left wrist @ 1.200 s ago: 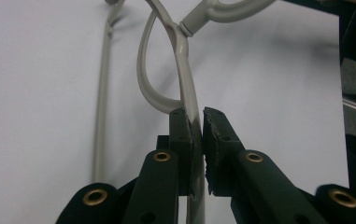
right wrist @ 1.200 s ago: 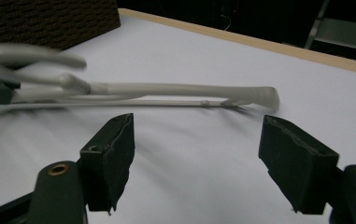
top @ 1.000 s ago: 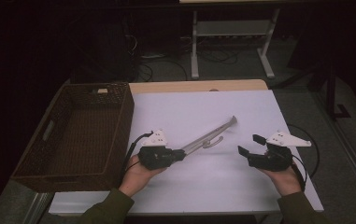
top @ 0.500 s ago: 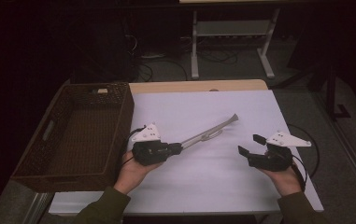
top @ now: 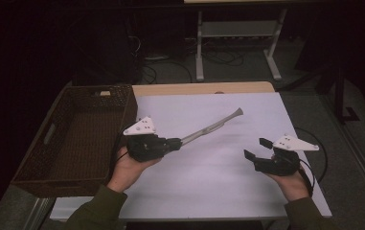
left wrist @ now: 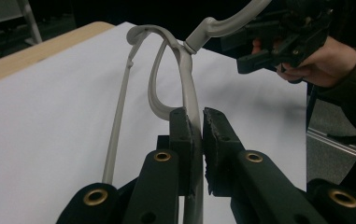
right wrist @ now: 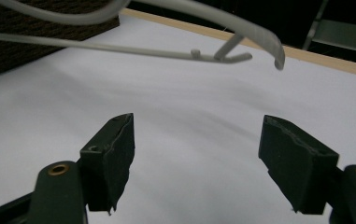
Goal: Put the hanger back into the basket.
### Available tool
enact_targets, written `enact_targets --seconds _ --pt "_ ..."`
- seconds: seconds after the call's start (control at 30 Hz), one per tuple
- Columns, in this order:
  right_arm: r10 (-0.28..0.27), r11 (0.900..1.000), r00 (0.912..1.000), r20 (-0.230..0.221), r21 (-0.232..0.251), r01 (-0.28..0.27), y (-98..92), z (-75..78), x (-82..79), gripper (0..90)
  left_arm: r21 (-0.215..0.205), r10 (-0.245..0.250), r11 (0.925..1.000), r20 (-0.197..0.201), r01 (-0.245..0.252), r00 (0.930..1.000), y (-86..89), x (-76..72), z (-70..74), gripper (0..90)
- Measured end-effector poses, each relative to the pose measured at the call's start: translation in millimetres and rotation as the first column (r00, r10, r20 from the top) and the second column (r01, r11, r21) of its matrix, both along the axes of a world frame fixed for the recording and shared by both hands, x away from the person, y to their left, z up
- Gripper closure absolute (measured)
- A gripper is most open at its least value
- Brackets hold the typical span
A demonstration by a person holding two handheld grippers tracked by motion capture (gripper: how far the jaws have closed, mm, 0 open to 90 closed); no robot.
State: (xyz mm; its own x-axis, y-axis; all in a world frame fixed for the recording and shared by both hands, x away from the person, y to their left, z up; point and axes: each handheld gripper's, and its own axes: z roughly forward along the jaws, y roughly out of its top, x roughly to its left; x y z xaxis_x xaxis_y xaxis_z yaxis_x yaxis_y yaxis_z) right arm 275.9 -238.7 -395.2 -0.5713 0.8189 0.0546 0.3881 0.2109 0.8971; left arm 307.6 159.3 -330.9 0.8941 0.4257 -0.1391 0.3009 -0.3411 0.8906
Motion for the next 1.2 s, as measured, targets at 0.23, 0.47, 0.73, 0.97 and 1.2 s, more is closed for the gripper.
enact_targets --seconds 0.23,0.47,0.73,0.97,1.2 --pt "0.002 1.000 1.0000 0.003 0.001 -0.002 -0.1 -0.1 0.5 26.2 -0.026 0.019 0.9995 0.009 -0.018 0.9998 18.1 1.7 19.8 83.4" --pt "0.003 1.000 1.0000 0.007 -0.002 -0.003 -0.1 0.1 0.7 26.2 -0.054 0.063 0.9967 0.023 -0.061 0.9978 52.0 -0.1 38.6 83.4" --pt "0.000 1.000 1.0000 0.002 -0.002 0.000 1.2 -0.3 1.0 26.2 -0.085 0.157 0.9846 0.038 -0.153 0.9869 105.5 -5.1 54.4 83.3" --pt "0.004 1.000 1.0000 0.004 -0.009 -0.004 2.3 -0.3 2.2 25.6 -0.093 0.248 0.9657 0.052 -0.242 0.9674 153.3 -13.7 63.8 83.3" --pt "0.012 1.000 0.9999 0.006 -0.014 -0.012 7.1 2.3 3.0 16.7 -0.082 0.337 0.9399 0.058 -0.331 0.9399 197.3 -21.4 67.1 83.3"
